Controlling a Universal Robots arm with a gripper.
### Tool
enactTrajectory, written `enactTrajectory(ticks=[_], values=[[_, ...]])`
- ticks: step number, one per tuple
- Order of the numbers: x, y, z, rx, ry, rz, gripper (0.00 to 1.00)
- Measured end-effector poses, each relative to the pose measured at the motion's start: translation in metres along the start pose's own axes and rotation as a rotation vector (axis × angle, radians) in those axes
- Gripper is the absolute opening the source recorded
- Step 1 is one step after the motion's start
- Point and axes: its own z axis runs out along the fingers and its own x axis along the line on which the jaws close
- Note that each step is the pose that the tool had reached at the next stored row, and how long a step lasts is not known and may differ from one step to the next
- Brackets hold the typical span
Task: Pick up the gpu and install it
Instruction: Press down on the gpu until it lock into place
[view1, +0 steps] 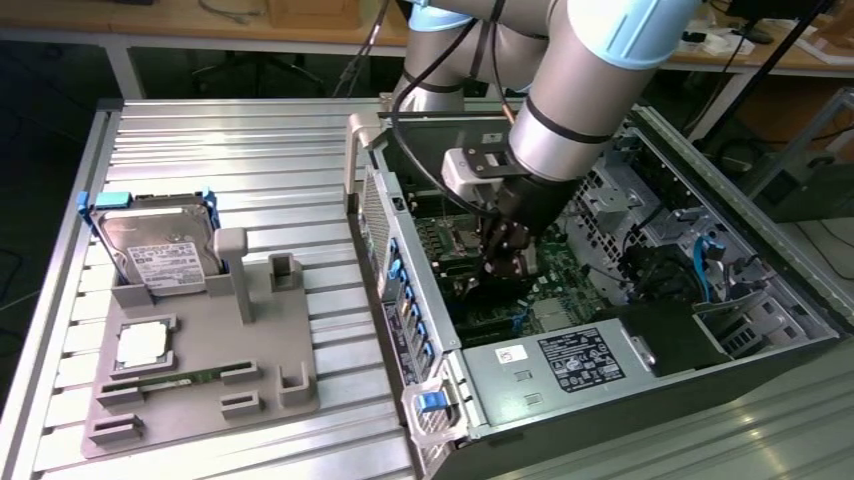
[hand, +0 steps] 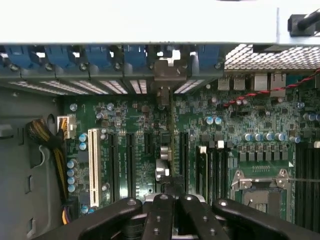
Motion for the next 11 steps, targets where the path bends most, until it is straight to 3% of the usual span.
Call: enactTrajectory(ticks=[4, 11], values=[[0.000, 0.0005, -0.0121, -0.0006, 0.0011, 0.000, 0.11], [0.001, 0.0130, -0.0127, -0.0004, 0.0009, 0.000, 0.11]])
